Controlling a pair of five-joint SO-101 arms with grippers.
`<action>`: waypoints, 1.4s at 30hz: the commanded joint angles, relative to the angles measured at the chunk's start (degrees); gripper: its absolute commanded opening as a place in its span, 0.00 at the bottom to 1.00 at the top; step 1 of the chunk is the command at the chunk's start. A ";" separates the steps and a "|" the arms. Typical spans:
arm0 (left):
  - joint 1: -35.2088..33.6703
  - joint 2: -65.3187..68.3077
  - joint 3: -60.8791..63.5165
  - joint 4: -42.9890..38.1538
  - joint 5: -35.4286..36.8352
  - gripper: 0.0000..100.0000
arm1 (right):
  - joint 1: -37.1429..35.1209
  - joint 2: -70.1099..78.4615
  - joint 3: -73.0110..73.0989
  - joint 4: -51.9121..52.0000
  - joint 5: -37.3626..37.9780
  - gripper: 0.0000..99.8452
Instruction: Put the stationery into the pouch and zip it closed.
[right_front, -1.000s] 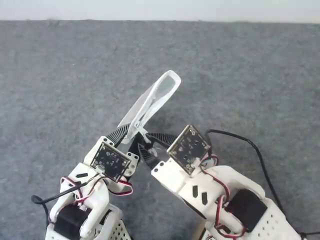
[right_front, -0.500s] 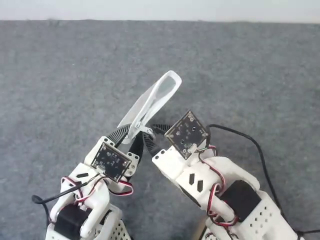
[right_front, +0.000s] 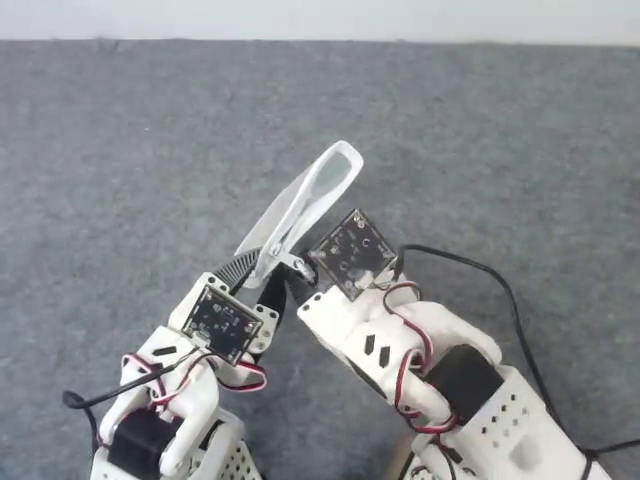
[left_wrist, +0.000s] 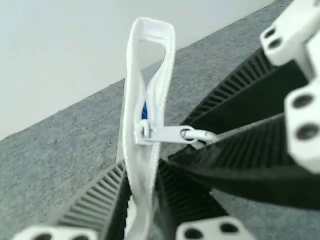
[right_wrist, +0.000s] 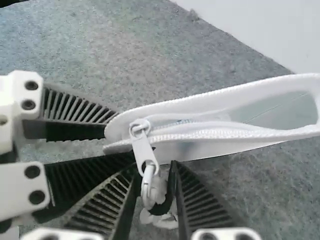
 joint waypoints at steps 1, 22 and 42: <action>-0.44 -1.05 0.31 0.44 -0.18 0.01 | 0.48 -1.36 -0.70 -1.01 -0.09 0.05; -0.44 -1.05 1.19 0.18 -0.18 0.01 | 18.33 -1.54 -0.53 -14.90 -4.57 0.01; -0.44 -1.05 1.19 0.35 -0.35 0.01 | 27.91 7.16 -0.53 -26.59 -9.23 0.01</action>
